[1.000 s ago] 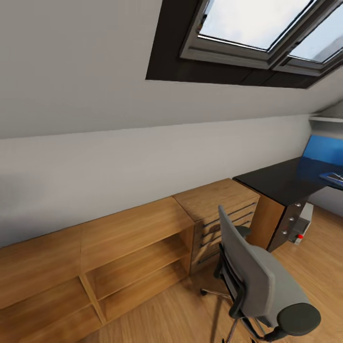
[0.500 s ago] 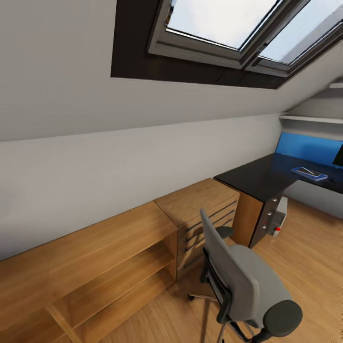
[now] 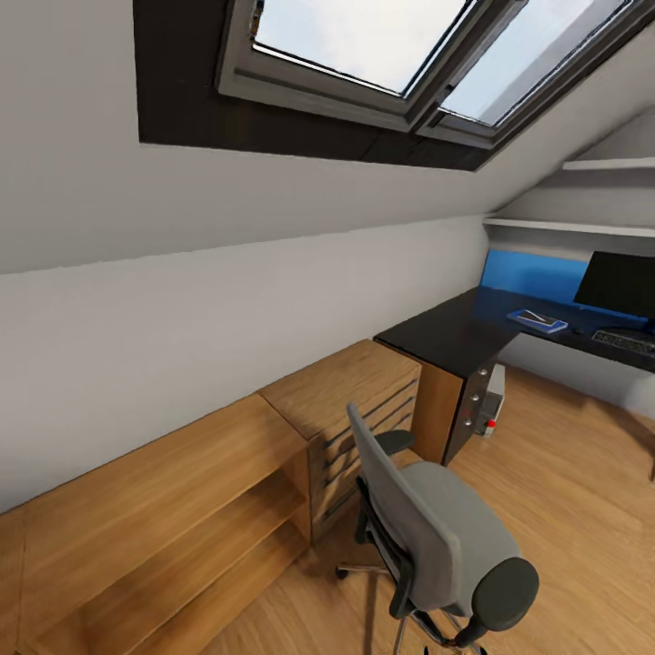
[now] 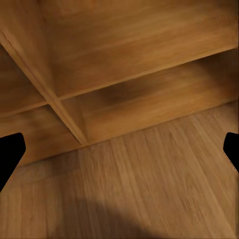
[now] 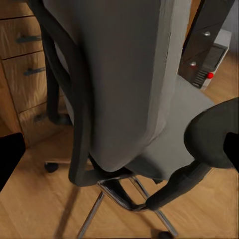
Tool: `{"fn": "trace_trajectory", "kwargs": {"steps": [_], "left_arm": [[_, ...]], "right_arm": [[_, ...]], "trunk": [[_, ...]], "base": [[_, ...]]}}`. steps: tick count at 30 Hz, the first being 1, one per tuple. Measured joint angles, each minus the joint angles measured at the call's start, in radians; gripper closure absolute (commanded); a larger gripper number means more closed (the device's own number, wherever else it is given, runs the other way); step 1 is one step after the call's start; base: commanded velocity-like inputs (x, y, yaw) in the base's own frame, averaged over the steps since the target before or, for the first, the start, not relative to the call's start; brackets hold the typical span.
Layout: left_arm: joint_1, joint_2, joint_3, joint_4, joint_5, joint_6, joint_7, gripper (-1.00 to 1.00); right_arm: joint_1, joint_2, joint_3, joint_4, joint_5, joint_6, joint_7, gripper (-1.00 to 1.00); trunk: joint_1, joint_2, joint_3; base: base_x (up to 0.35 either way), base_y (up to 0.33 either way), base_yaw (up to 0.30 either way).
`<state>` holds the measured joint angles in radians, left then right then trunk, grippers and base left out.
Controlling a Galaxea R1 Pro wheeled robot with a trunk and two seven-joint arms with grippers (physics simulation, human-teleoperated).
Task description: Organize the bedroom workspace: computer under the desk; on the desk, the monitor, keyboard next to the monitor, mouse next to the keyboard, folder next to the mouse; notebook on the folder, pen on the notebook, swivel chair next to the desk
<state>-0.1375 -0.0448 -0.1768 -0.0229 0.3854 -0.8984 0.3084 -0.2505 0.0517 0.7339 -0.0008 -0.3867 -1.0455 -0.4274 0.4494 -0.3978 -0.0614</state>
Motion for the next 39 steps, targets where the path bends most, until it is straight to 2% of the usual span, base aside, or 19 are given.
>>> {"fn": "trace_trajectory", "kwargs": {"steps": [39], "left_arm": [[0.0,0.0,0.0,0.0,0.0,0.0,-0.002,-1.0]], "right_arm": [[0.0,0.0,-0.003,0.0,-0.007,0.0,-0.002,-1.0]], "trunk": [[0.0,0.0,0.0]], "base": [[0.0,0.0,-0.278]]}}
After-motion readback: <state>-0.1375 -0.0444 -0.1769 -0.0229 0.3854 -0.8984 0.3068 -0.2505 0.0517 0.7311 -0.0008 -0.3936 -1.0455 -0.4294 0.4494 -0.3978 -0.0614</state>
